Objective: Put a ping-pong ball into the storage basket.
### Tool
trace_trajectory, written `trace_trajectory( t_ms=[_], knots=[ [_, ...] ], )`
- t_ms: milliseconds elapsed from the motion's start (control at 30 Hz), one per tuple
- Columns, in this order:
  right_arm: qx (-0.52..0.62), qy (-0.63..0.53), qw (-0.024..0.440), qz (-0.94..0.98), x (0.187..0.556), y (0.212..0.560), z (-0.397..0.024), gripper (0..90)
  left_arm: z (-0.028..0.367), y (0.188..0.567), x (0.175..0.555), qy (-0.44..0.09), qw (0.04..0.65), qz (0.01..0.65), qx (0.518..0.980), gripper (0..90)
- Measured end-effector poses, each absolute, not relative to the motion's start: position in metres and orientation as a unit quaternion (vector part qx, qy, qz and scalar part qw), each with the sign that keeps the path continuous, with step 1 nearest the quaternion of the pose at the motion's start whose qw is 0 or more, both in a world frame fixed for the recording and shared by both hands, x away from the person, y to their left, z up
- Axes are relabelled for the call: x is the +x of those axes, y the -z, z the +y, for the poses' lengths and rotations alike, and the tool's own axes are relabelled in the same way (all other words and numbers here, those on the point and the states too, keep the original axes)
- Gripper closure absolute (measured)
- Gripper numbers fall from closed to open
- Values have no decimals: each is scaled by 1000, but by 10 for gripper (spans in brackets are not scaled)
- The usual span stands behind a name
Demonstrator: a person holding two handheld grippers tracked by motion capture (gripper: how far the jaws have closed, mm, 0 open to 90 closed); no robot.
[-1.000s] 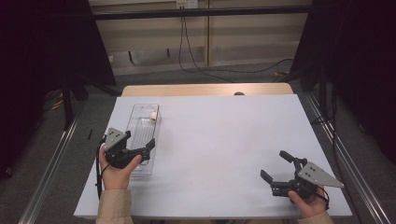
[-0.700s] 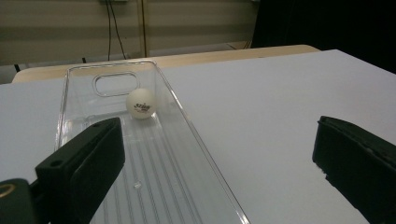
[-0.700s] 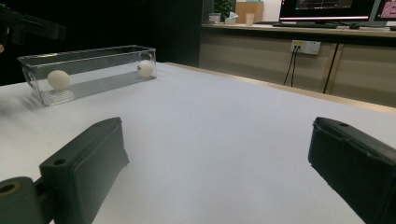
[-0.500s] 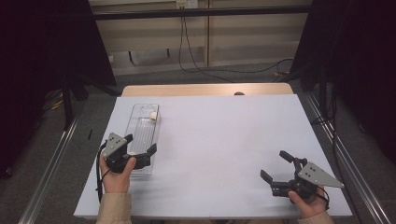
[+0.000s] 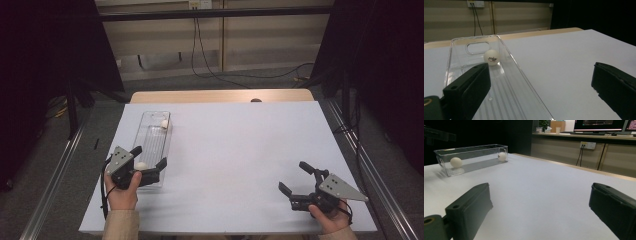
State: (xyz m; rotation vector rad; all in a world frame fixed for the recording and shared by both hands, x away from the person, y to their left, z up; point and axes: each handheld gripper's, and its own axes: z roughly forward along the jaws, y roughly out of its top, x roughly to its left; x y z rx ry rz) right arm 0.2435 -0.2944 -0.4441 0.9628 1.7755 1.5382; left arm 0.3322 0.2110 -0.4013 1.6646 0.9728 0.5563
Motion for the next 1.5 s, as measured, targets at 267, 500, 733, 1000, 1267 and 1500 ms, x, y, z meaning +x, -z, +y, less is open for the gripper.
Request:
trace_trajectory(
  t_ms=[267,500,733,1000,1267,1500],
  knots=[
    [362,-579,297,668,244,444,-294,32,213,403,327,-237,546,400,697,25],
    [364,-579,296,667,243,444,-294,32,214,405,323,-241,548,393,698,25],
    [363,-579,296,667,243,444,-294,32,218,408,318,-244,550,390,697,24],
    [362,-578,297,668,243,444,-293,32,219,413,315,-244,556,381,697,24],
    [363,-578,297,668,243,444,-293,32,221,418,314,-236,560,383,696,24],
    [363,-578,296,668,243,444,-293,32,222,419,313,-241,561,385,692,24]
  ],
)
